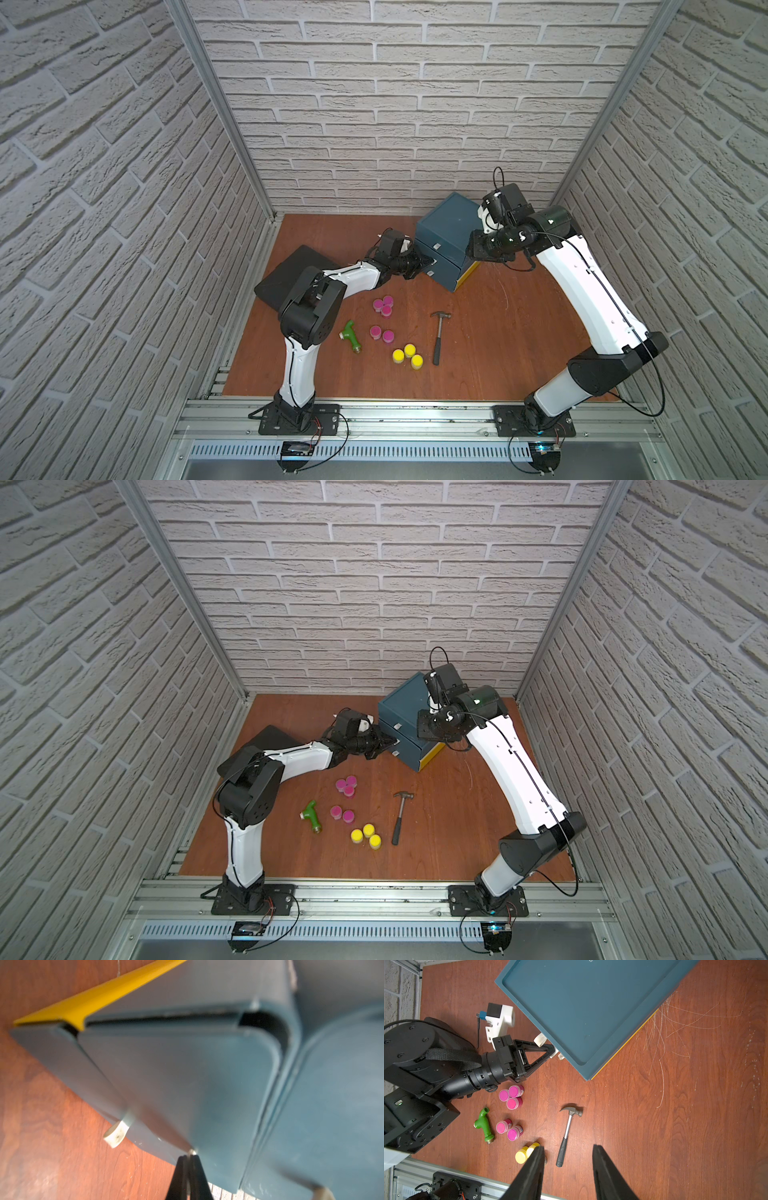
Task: Put the paint cans in the drawer according to color
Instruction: Open the drawer in the storage box.
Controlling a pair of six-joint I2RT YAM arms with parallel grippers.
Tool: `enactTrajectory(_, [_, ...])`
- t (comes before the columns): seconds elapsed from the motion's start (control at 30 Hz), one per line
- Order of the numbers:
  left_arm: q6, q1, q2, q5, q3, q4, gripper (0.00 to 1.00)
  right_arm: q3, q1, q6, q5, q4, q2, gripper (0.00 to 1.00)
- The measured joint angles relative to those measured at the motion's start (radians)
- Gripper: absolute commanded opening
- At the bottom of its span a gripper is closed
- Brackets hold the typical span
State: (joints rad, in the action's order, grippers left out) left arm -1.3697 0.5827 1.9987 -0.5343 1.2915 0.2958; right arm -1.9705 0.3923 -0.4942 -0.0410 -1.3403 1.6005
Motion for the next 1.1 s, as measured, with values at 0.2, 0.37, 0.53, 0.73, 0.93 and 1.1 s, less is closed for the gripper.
enactTrajectory(0.2, [0.010, -0.010, -0.100, 0.002, -0.121, -0.008, 0.00, 0.000, 0.000, 0.000, 0.003, 0.004, 0.000, 0.44])
enactTrajectory(0.37, [0.035, -0.017, -0.176, -0.002, -0.196, -0.048, 0.00, 0.000, 0.000, 0.000, 0.006, 0.007, 0.000, 0.44])
enactTrajectory(0.53, [0.065, -0.021, -0.245, -0.007, -0.253, -0.101, 0.00, 0.000, 0.000, 0.000, 0.012, 0.012, 0.000, 0.44])
enactTrajectory(0.73, [0.097, -0.021, -0.315, -0.015, -0.303, -0.173, 0.00, 0.000, 0.000, 0.000, 0.019, 0.014, 0.000, 0.44])
enactTrajectory(0.93, [0.119, -0.021, -0.355, -0.017, -0.335, -0.207, 0.00, 0.003, 0.000, 0.000, 0.030, 0.021, 0.000, 0.44])
enactTrajectory(1.1, [0.126, -0.021, -0.372, -0.017, -0.345, -0.231, 0.00, 0.005, 0.000, -0.005, 0.038, 0.021, 0.000, 0.44])
